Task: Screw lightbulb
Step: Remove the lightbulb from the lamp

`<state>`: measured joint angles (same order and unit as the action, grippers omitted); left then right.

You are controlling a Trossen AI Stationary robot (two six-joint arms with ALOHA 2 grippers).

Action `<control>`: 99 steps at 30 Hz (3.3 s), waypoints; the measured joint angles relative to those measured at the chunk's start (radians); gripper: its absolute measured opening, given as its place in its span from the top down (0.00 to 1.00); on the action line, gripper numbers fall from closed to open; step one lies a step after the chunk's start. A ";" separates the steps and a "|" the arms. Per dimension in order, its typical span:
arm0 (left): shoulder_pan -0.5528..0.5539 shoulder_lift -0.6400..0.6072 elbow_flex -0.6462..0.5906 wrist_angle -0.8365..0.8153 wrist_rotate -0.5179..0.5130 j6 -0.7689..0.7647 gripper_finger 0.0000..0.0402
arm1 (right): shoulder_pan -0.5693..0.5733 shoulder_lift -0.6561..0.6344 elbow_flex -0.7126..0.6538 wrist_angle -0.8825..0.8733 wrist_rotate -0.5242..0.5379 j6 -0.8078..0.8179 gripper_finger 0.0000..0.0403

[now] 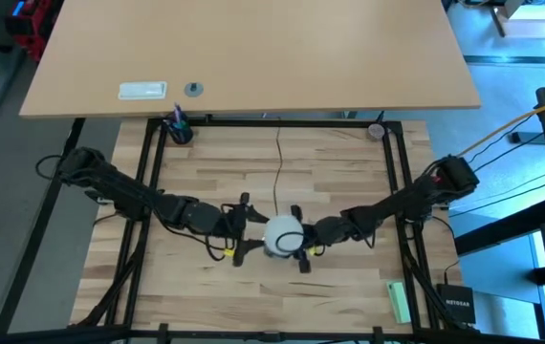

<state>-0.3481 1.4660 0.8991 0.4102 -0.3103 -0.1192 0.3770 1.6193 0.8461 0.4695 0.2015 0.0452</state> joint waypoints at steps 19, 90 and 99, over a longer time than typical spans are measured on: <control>-0.113 0.055 0.097 0.040 0.067 -0.063 0.49 | 0.121 0.014 0.167 -0.161 0.161 0.189 0.56; -0.103 -0.094 0.095 -0.185 -0.209 0.073 0.40 | 0.059 0.054 0.321 -0.306 0.577 0.165 0.56; -0.104 -0.154 0.094 -0.225 0.009 0.106 0.33 | 0.053 0.052 0.321 -0.229 0.234 0.077 0.56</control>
<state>-0.4521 1.3121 0.9936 0.1853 -0.3012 -0.0132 0.4305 1.6712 1.1671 0.2406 0.4356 0.1226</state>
